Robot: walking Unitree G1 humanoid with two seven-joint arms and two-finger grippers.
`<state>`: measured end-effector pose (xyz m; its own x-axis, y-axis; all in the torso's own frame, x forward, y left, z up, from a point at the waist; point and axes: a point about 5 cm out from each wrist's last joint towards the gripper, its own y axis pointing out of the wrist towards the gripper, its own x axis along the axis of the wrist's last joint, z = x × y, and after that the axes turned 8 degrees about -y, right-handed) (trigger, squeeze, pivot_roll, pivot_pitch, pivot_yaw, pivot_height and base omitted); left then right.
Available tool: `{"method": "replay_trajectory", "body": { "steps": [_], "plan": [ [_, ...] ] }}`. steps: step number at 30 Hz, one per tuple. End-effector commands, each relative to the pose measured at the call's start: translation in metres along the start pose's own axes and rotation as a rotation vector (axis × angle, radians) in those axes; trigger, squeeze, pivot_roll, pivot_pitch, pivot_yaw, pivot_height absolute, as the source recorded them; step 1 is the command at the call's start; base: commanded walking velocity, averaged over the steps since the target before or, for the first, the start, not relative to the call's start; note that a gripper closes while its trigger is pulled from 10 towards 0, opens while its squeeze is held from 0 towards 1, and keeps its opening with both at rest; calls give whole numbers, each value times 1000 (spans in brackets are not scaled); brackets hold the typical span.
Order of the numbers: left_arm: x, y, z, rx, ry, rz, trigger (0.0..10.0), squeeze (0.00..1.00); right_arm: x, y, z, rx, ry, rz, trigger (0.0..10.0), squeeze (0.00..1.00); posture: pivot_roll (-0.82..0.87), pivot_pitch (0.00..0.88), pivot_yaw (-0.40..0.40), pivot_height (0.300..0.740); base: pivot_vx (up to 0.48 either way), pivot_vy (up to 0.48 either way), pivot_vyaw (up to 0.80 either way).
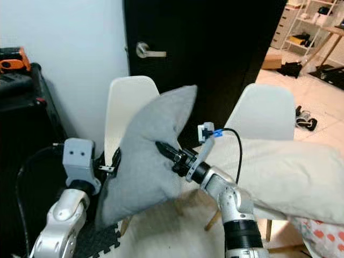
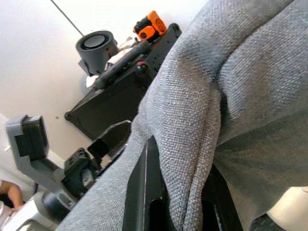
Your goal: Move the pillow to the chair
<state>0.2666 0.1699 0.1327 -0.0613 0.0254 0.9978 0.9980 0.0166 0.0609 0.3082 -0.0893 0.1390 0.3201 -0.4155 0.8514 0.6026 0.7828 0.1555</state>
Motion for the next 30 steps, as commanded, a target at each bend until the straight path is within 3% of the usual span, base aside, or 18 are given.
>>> {"method": "replay_trajectory", "body": {
  "steps": [1, 30],
  "plan": [
    [-3, 0, 0, 1, 0, 16, 10000, 0, 11, 7, 8, 60, -19, -50, 10000, 0, 19, 0, -120, 709, 349, 0, 0],
    [-2, 1, -1, 4, 9, 12, 10000, 0, 12, 9, 5, 39, -11, -26, 10000, 0, 20, 0, -125, 709, 351, 0, 0]
  ]
}}
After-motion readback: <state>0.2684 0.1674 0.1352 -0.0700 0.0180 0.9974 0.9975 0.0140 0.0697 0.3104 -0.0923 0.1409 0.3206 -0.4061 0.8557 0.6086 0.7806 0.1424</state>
